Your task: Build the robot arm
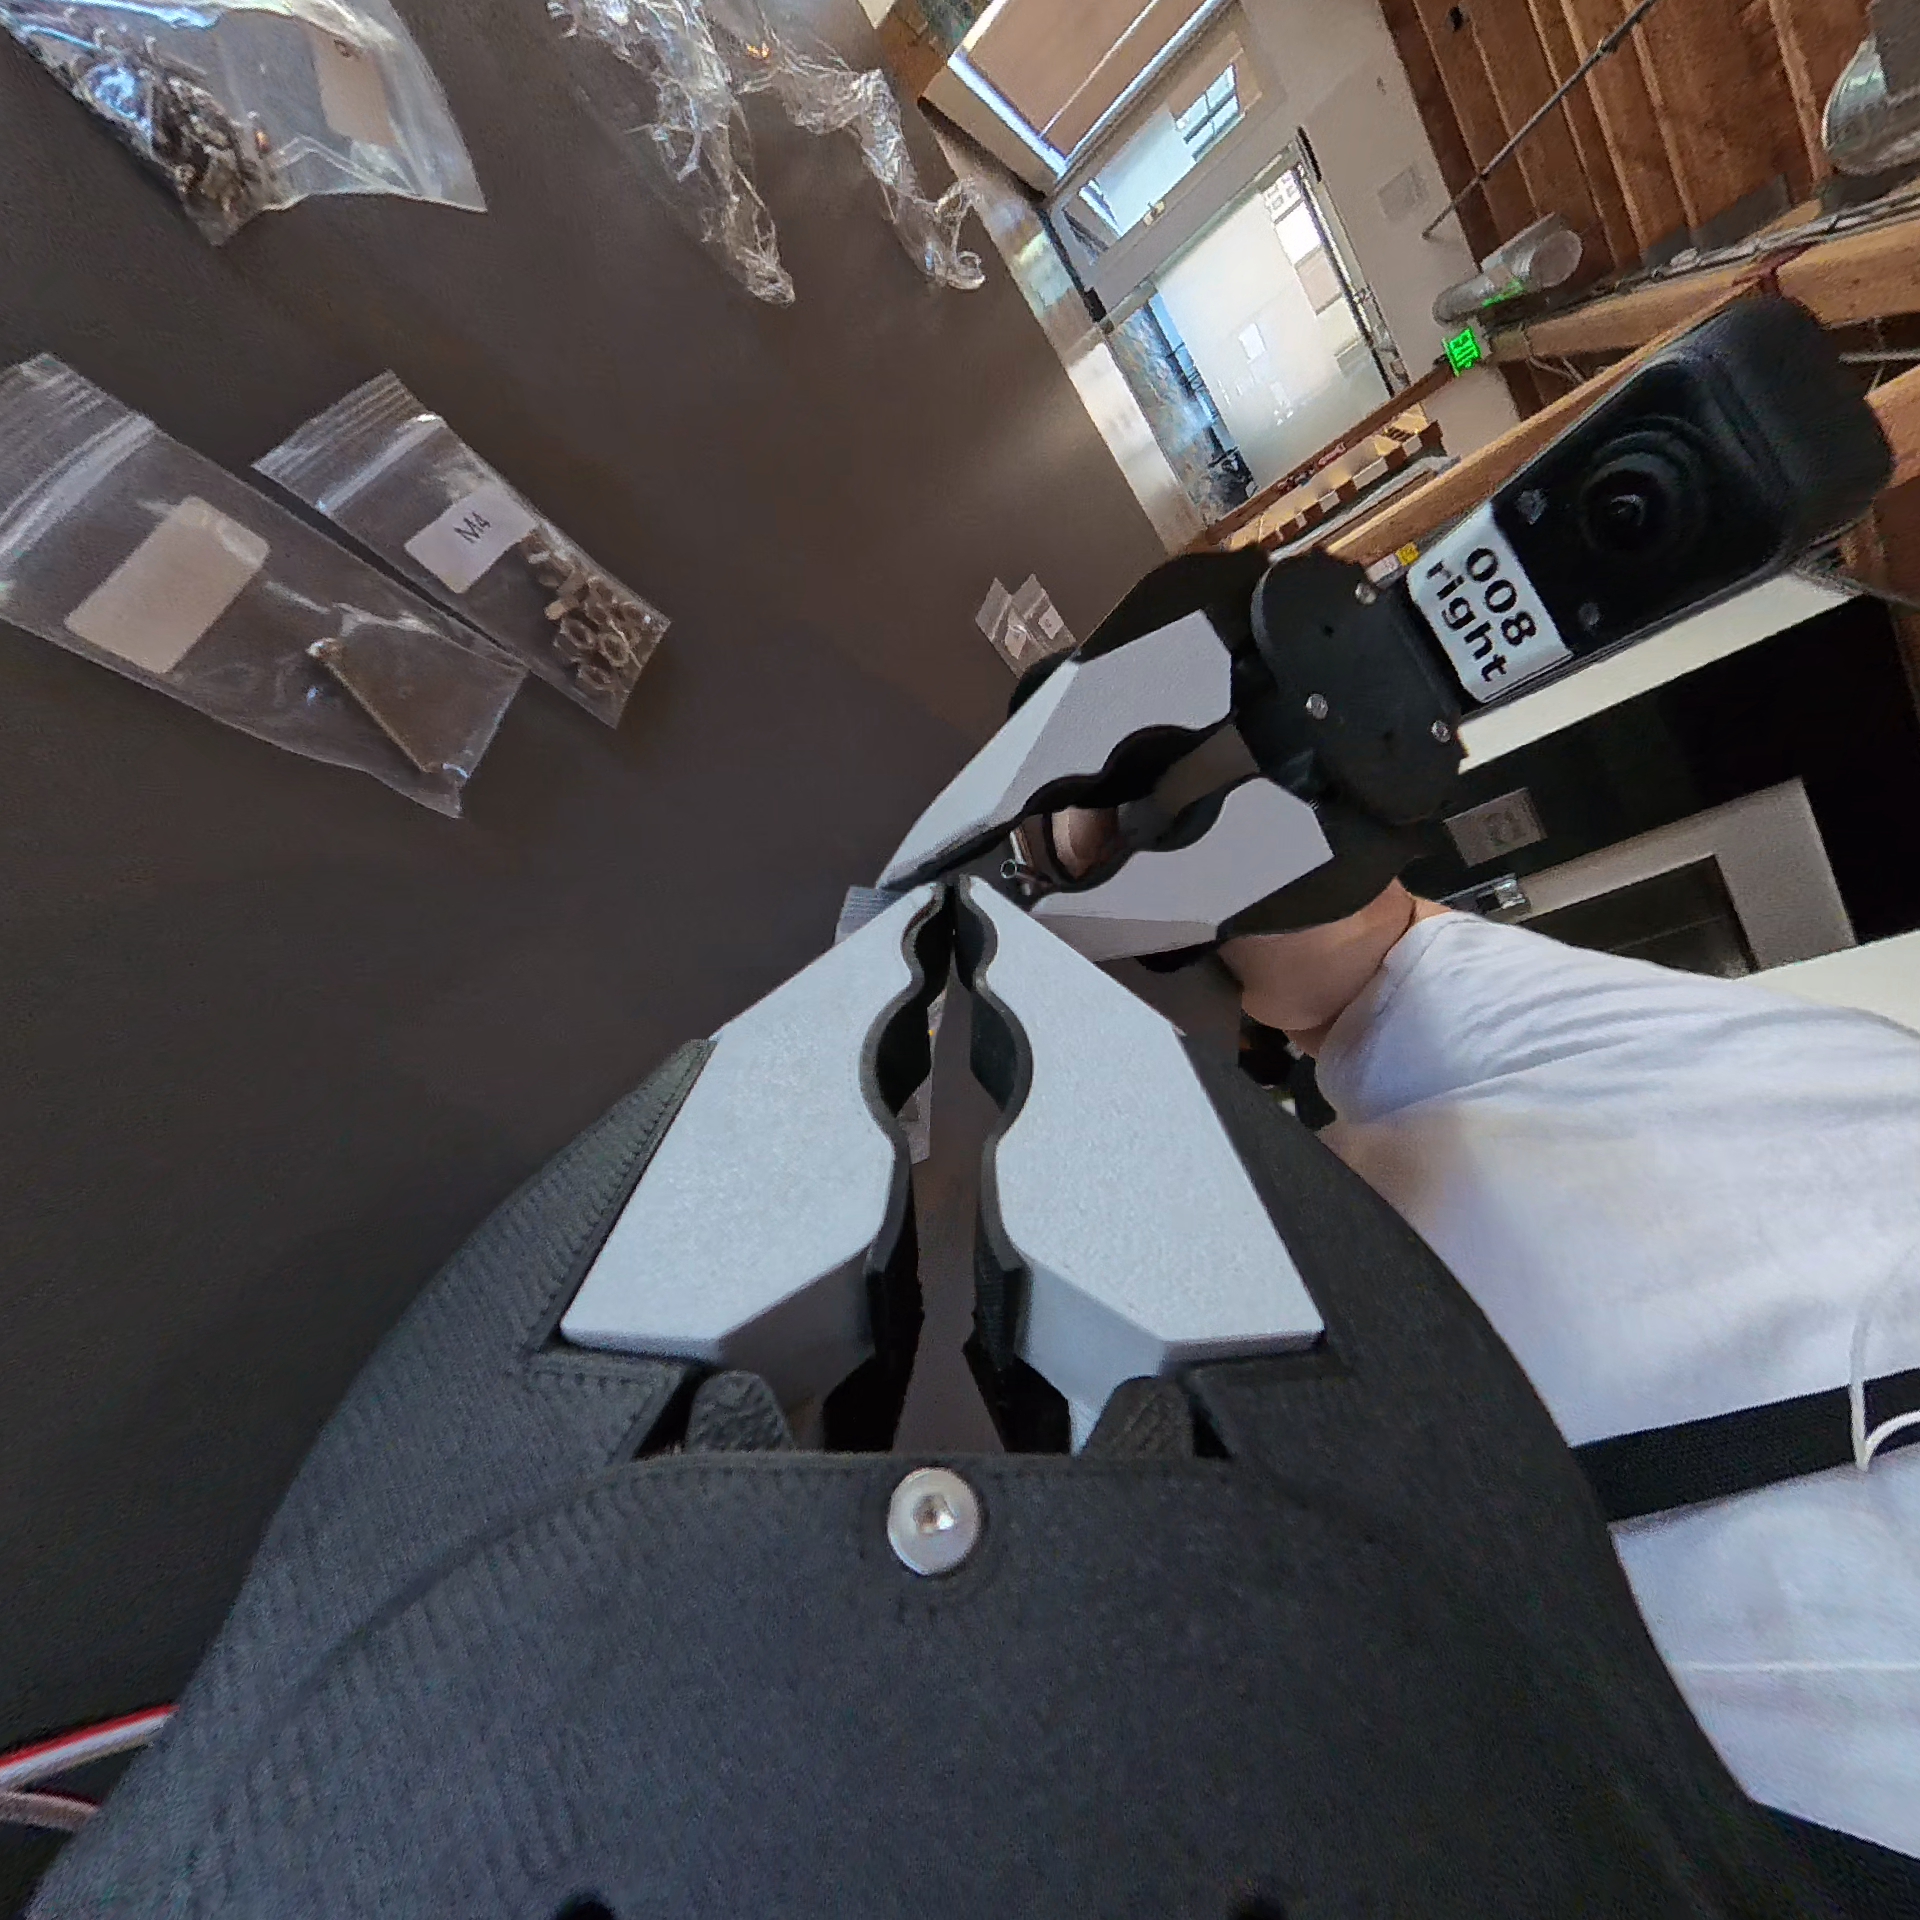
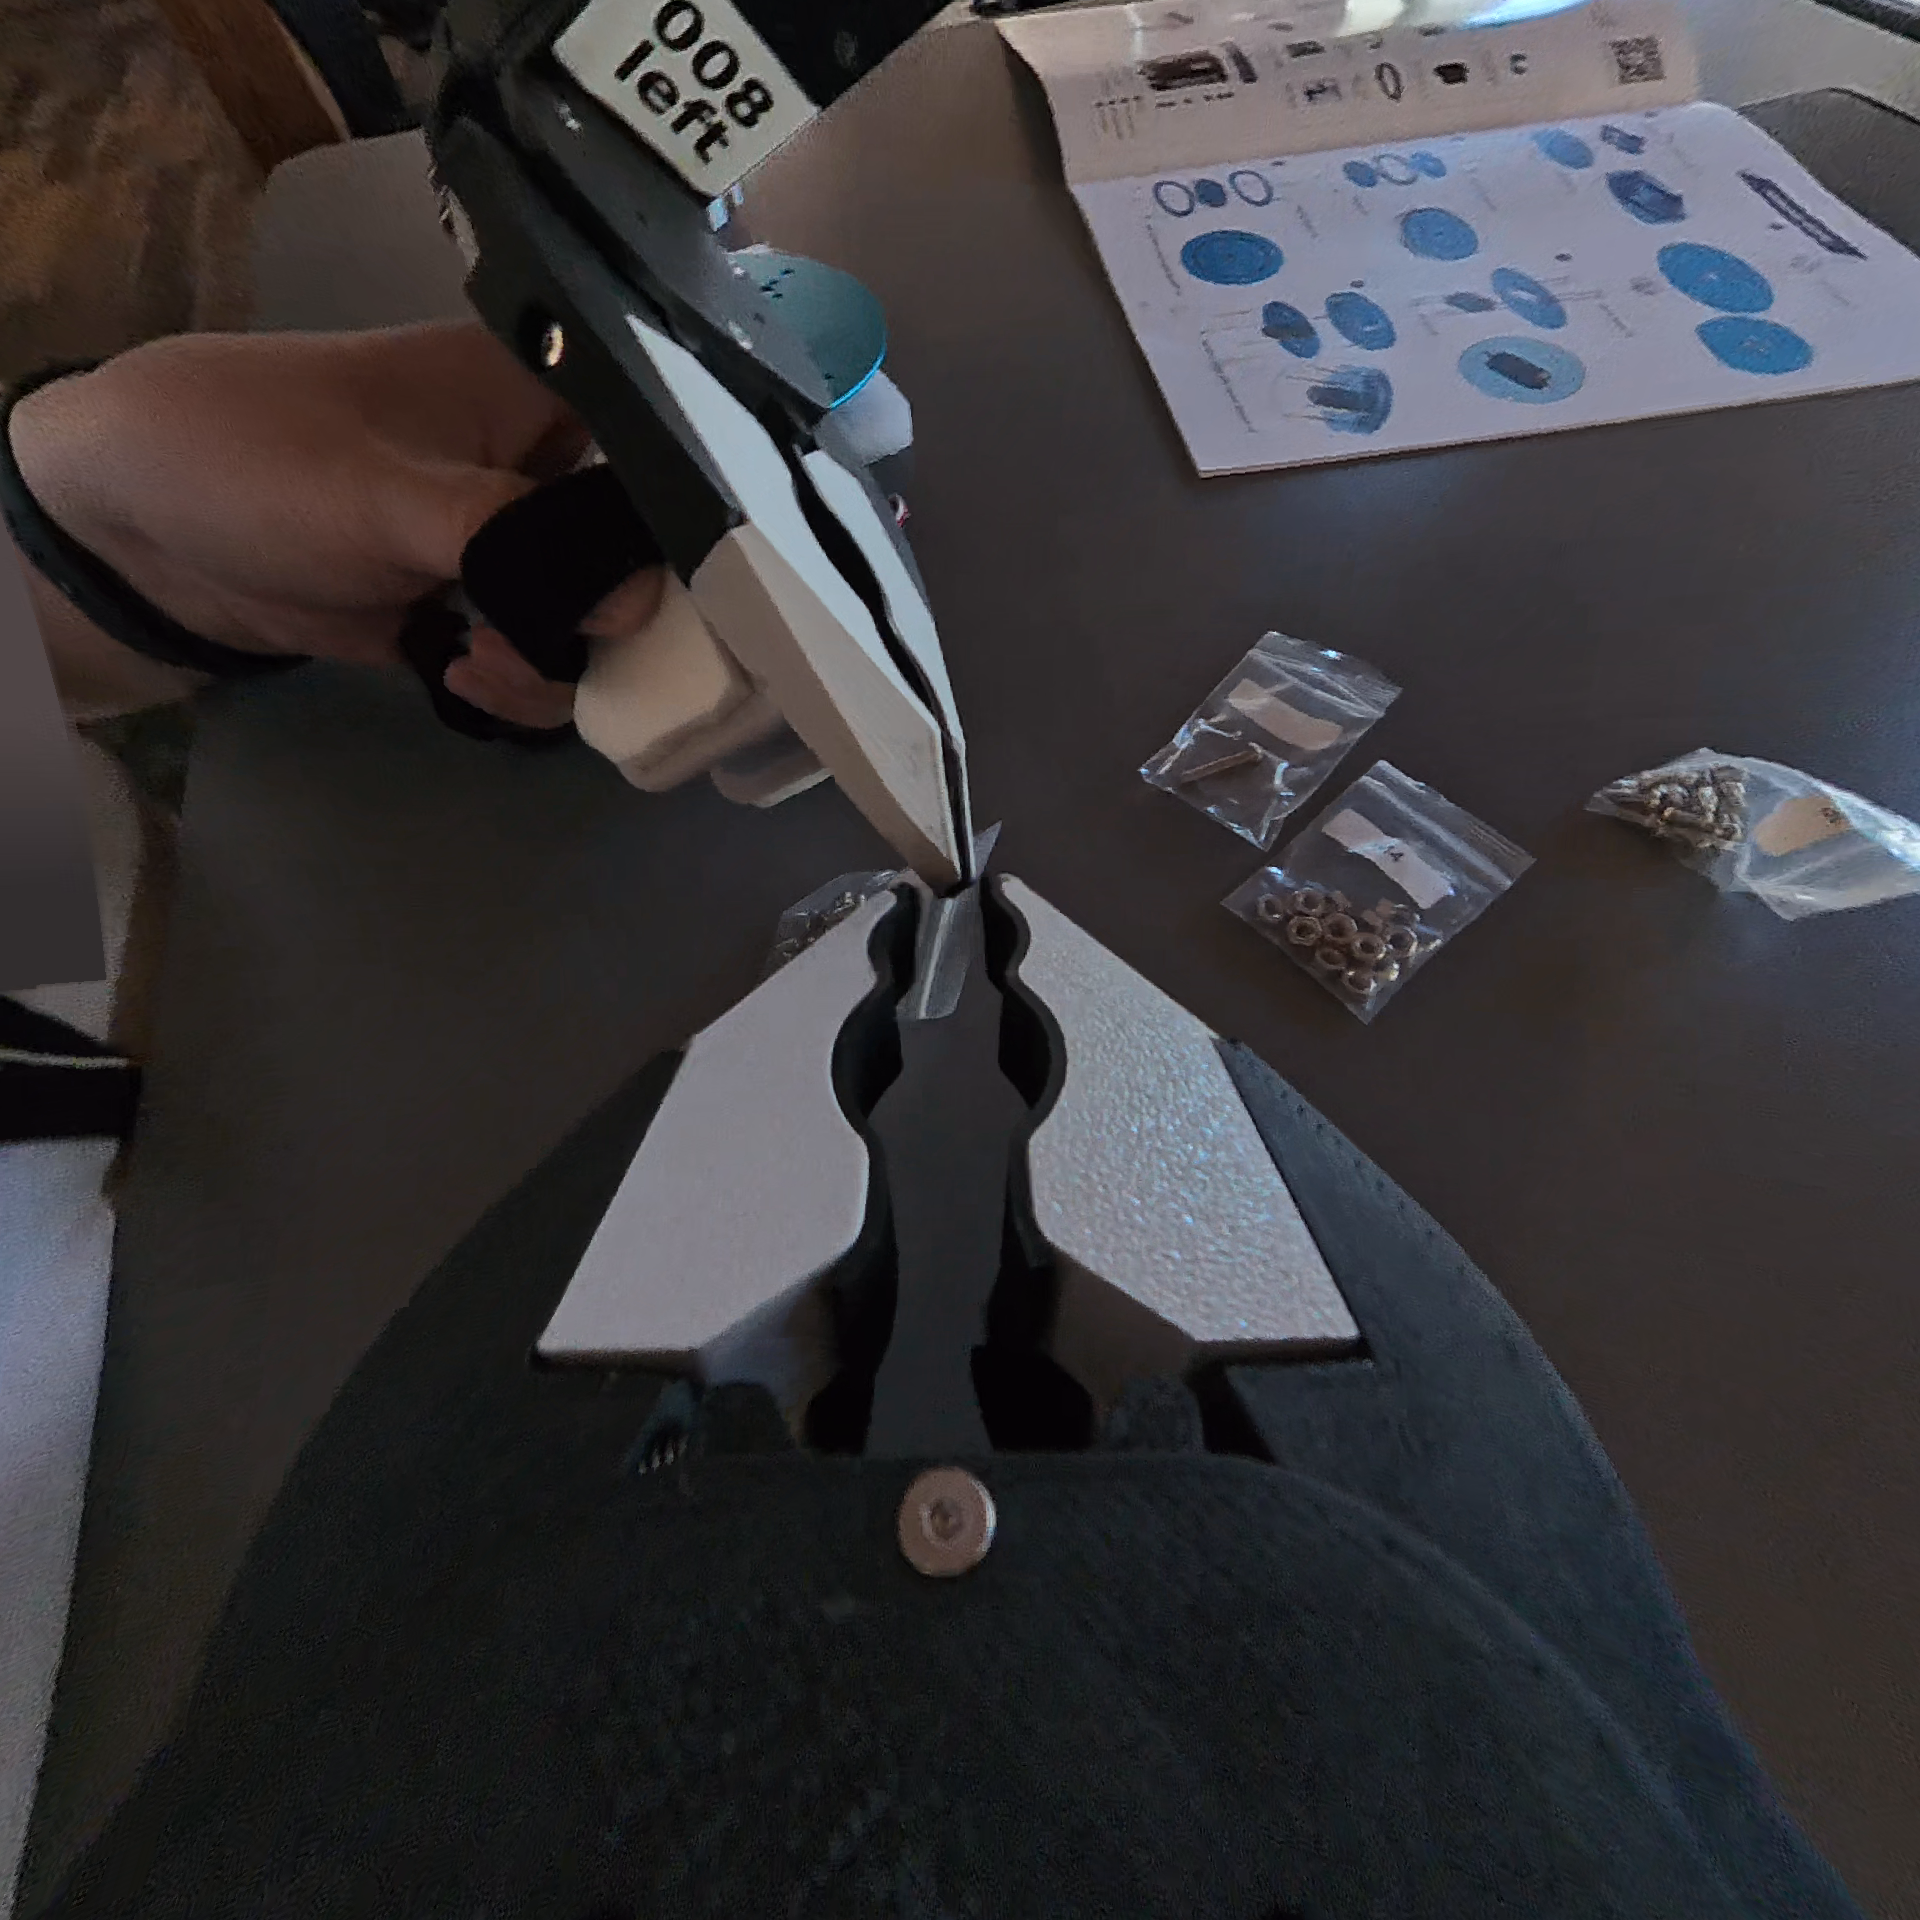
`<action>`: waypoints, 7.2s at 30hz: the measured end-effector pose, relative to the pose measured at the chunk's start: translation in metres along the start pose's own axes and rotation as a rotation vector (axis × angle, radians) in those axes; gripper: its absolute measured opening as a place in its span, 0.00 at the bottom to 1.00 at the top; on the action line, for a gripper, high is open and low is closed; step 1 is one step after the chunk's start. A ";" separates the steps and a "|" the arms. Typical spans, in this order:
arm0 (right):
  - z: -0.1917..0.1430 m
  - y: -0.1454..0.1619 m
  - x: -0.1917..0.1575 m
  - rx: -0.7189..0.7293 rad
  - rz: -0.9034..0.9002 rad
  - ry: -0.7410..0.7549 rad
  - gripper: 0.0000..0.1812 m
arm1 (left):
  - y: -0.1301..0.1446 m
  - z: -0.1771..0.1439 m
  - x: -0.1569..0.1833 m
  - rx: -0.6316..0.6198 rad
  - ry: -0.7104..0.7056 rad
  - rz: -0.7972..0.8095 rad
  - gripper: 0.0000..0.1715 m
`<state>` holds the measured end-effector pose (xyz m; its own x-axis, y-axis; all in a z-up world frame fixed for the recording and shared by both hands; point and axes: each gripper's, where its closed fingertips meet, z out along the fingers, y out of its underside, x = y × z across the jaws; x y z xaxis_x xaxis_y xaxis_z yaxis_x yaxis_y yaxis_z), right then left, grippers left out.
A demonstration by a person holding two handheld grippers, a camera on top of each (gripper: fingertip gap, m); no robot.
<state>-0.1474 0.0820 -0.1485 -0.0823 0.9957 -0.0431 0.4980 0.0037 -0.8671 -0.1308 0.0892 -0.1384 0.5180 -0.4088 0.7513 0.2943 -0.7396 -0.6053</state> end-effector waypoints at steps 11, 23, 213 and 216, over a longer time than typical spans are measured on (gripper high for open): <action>-0.015 0.009 0.022 -0.085 0.143 -0.076 0.12 | 0.017 -0.002 0.001 -0.055 -0.033 0.041 0.00; 0.011 0.029 -0.002 -0.359 0.393 -0.367 0.09 | 0.047 -0.001 -0.008 -0.208 -0.201 0.179 0.00; -0.040 -0.025 -0.053 0.018 0.189 -0.704 0.01 | 0.038 -0.023 0.054 -0.061 -0.018 0.450 0.00; -0.040 -0.023 -0.055 -0.002 0.192 -0.713 0.00 | 0.041 -0.022 0.052 -0.072 -0.018 0.446 0.00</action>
<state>-0.1200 0.0306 -0.1065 -0.5345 0.6766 -0.5064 0.5615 -0.1635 -0.8112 -0.1092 0.0261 -0.1180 0.5954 -0.6875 0.4158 -0.0176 -0.5285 -0.8487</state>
